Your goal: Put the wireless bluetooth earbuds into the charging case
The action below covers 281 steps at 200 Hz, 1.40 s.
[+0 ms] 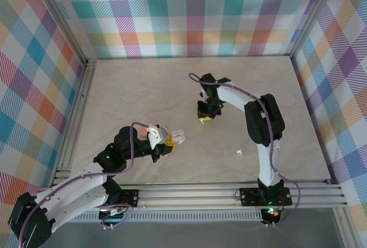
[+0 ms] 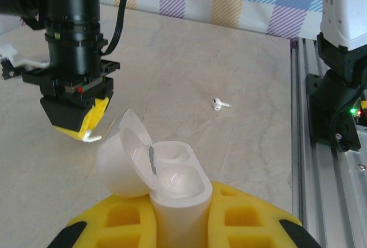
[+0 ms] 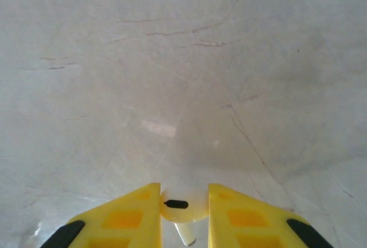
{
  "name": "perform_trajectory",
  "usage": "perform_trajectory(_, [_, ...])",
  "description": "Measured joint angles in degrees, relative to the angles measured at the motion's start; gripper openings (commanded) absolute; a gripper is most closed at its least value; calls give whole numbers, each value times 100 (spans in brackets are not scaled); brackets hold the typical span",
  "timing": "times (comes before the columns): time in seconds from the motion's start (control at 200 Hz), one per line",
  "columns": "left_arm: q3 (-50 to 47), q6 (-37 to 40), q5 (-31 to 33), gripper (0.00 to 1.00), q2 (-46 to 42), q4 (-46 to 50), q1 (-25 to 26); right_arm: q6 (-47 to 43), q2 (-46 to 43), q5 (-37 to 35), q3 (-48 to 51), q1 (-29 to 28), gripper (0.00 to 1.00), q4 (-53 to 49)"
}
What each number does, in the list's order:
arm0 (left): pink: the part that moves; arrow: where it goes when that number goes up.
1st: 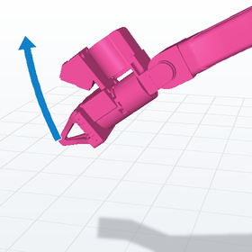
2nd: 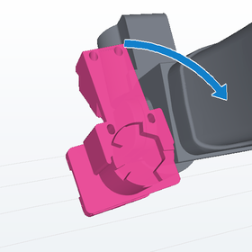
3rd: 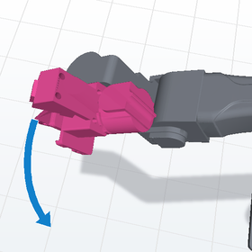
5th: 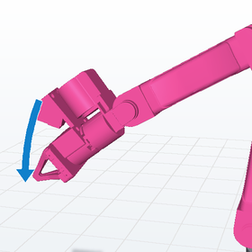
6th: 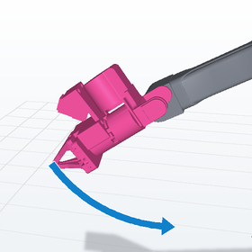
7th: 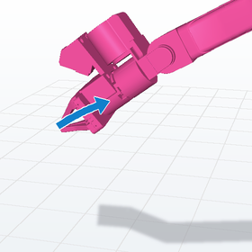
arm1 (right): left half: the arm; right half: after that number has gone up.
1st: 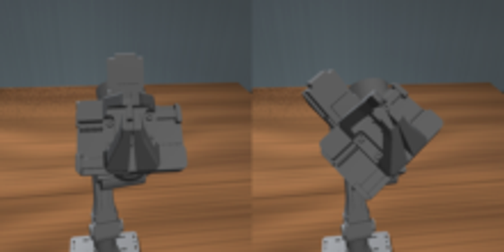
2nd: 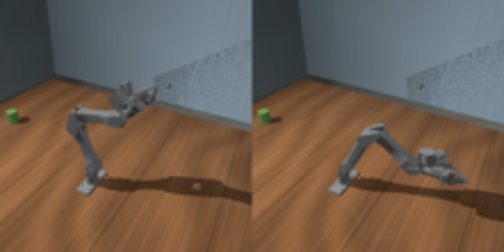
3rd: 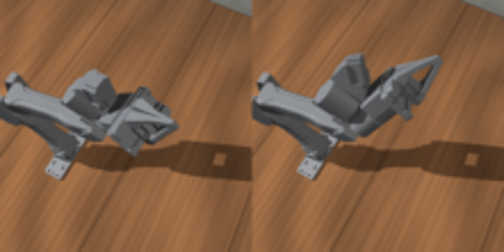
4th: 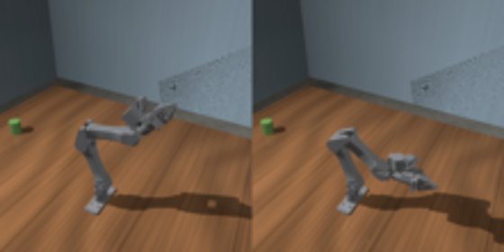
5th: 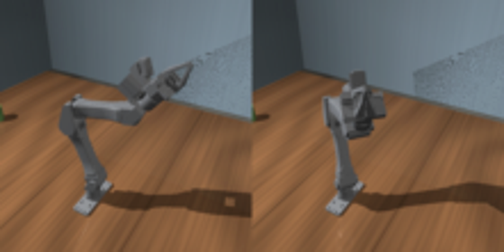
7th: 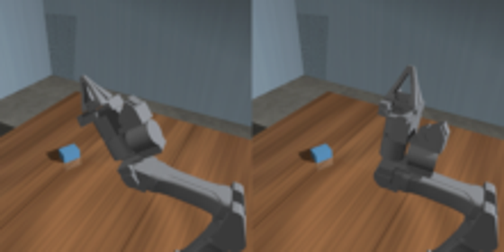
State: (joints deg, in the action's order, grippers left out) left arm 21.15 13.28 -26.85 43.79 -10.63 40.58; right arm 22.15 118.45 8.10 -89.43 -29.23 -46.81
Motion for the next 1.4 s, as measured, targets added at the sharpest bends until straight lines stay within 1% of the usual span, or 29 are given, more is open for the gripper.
perform_trajectory(0.16, [0, -44, 131, 0, 129, -2, 0, 13, -341, -17, 26, 0, 22, 103])
perform_trajectory(0.265, [24, -138, 367, 0, 245, -2, 0, 13, -551, -61, 101, 0, 22, 195])
perform_trajectory(0.345, [129, -175, 560, 0, 448, 13, 0, 17, -813, -138, 256, 0, 22, 289])
perform_trajectory(0.415, [216, -190, 595, 0, 645, -52, -2, 22, -1113, -227, 393, 0, 21, 387])
perform_trajectory(0.65, [358, -273, 527, 0, 1427, -918, 0, 59, -2358, -448, 737, -2, 21, 857])
perform_trajectory(0.88, [922, -267, 256, 0, 2387, -1891, 0, 85, -3449, -444, 1154, -13, 20, 1279])
perform_trajectory(1.025, [1270, -319, 164, 0, 2835, -2559, -2, 98, -4089, -437, 1274, -127, 20, 1471])
perform_trajectory(1.105, [1403, -374, 136, 0, 3058, -2920, 0, 105, -4507, -358, 1416, -221, 19, 1718])
perform_trajectory(1.255, [1587, -619, 96, 0, 3440, -3554, 0, 251, -5292, -94, 1976, -348, 19, 2369])
perform_trajectory(1.405, [1759, -778, 96, 0, 3622, -3930, 7, 354, -5528, 216, 2323, -387, 19, 2992])
